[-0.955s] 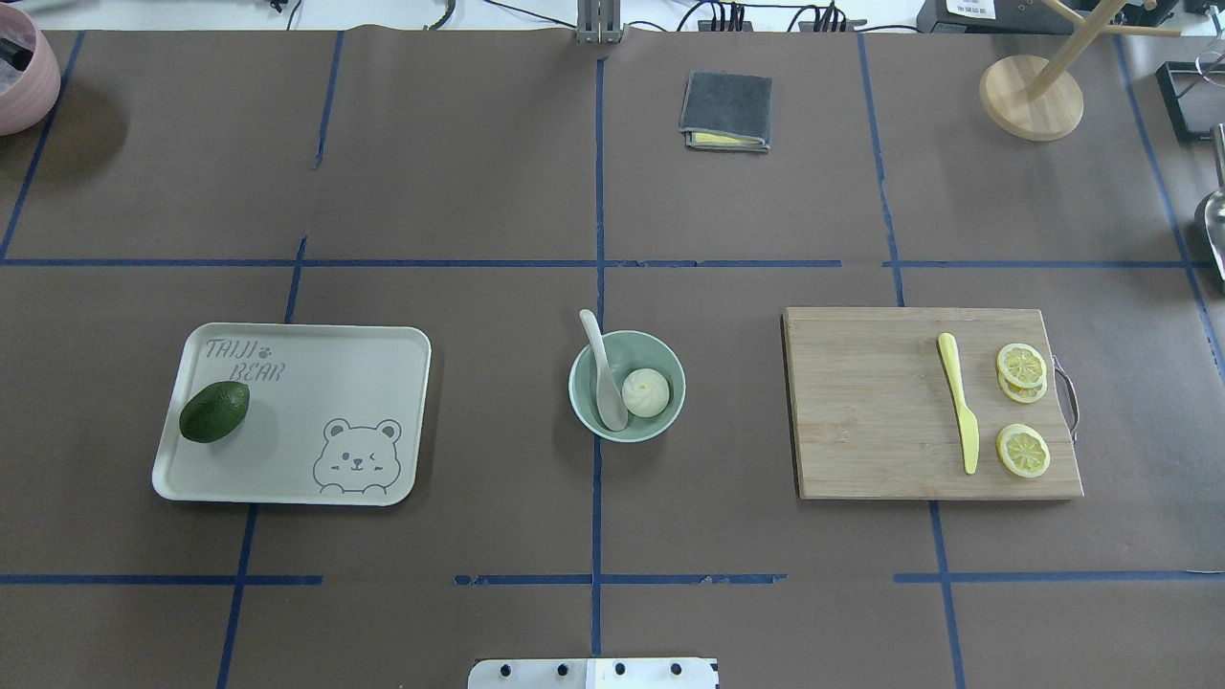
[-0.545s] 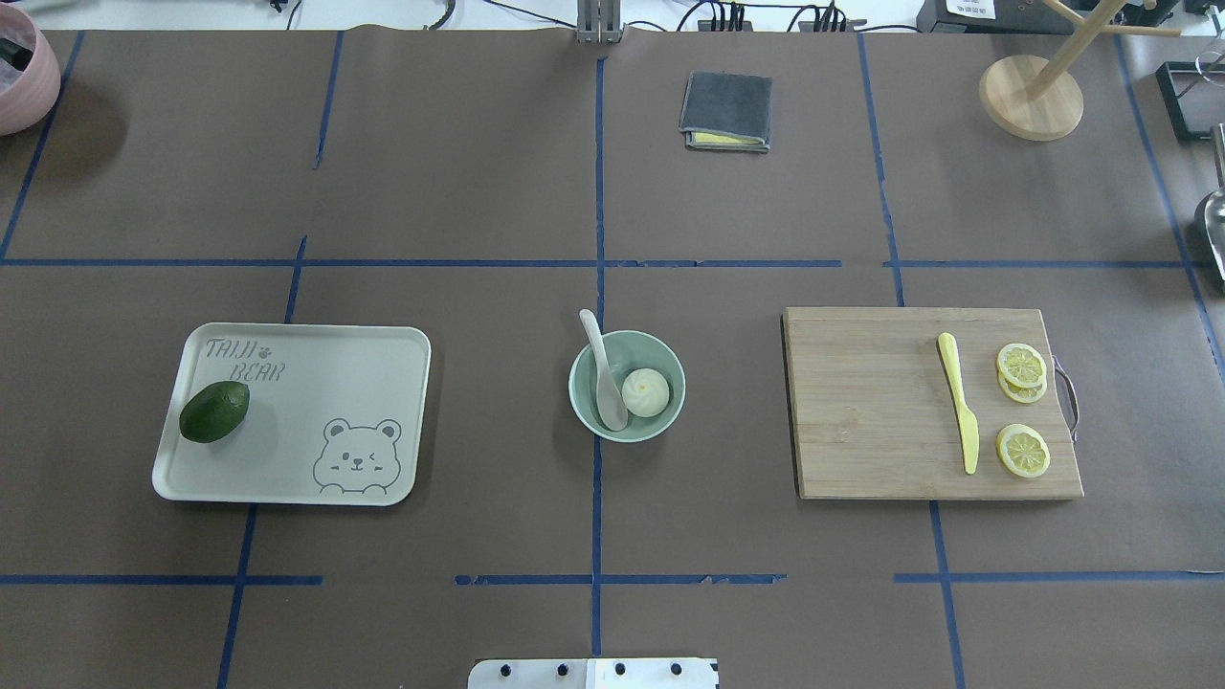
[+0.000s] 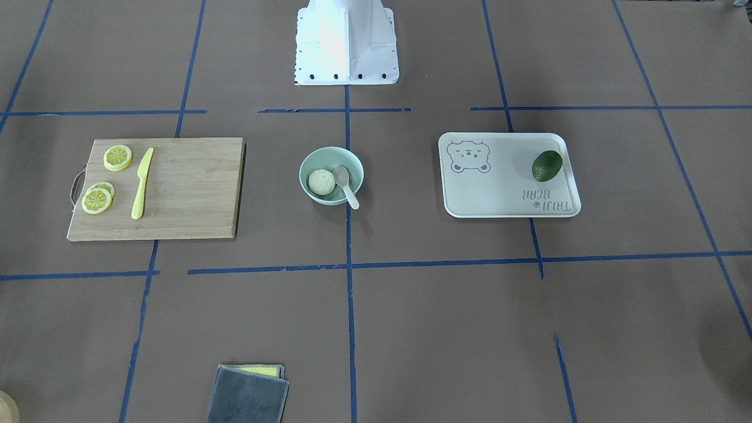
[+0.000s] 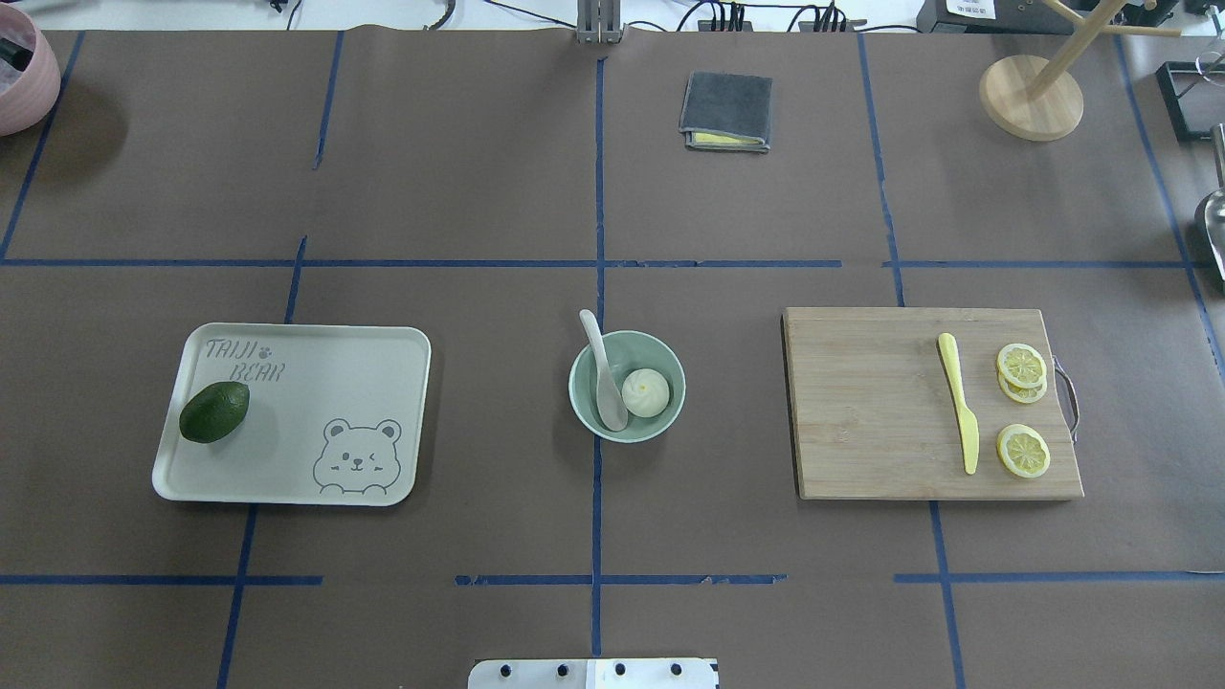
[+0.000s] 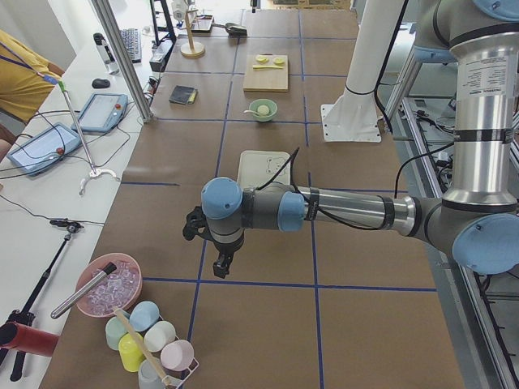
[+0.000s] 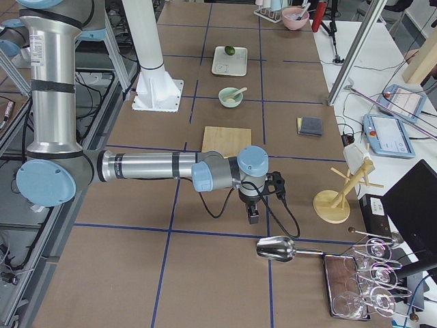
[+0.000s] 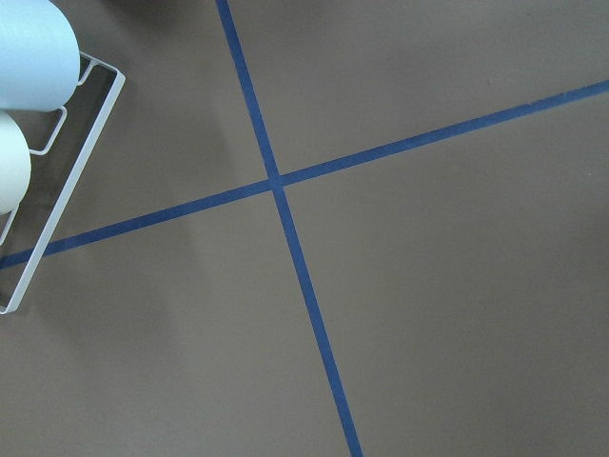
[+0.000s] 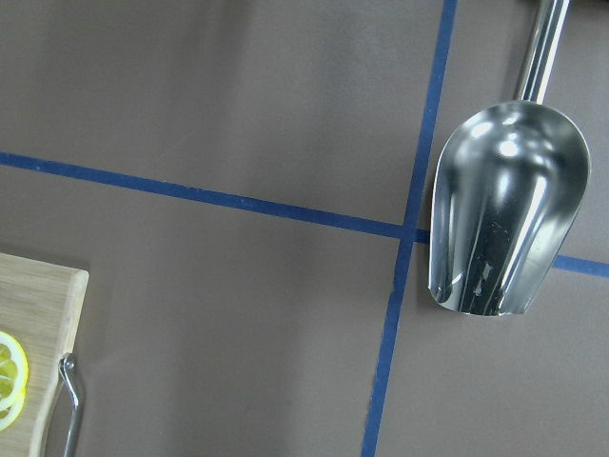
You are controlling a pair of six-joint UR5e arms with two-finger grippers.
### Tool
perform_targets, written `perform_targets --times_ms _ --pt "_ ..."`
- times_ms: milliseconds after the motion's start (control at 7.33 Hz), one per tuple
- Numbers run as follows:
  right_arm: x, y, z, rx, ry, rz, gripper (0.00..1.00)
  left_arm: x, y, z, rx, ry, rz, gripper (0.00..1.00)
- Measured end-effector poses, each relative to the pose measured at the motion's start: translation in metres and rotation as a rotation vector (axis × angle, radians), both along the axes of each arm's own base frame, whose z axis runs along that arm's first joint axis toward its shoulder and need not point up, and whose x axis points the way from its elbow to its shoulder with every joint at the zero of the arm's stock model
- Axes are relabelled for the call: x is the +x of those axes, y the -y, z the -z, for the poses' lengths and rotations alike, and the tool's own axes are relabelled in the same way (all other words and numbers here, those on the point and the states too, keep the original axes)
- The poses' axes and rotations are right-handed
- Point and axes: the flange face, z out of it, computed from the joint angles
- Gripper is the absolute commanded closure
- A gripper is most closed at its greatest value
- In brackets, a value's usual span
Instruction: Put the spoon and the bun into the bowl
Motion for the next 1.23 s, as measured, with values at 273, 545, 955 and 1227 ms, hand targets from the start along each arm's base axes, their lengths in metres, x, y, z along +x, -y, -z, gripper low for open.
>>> perform_targets --times_ms 273,545,955,1227 --pt "0.0 -0.001 0.001 0.001 0.002 0.0 0.0 0.001 0.009 0.006 0.012 0.006 -0.004 0.0" --pt "0.0 -0.001 0.001 0.0 0.005 0.001 0.0 0.001 0.011 0.007 0.013 0.007 -0.003 0.0" --pt "0.001 0.0 0.0 0.005 -0.009 0.0 0.0 0.001 0.007 -0.015 -0.028 -0.002 -0.004 0.0" --pt "0.001 0.002 0.002 0.002 -0.02 -0.003 0.0 0.002 0.007 -0.022 -0.043 -0.005 -0.004 0.0"
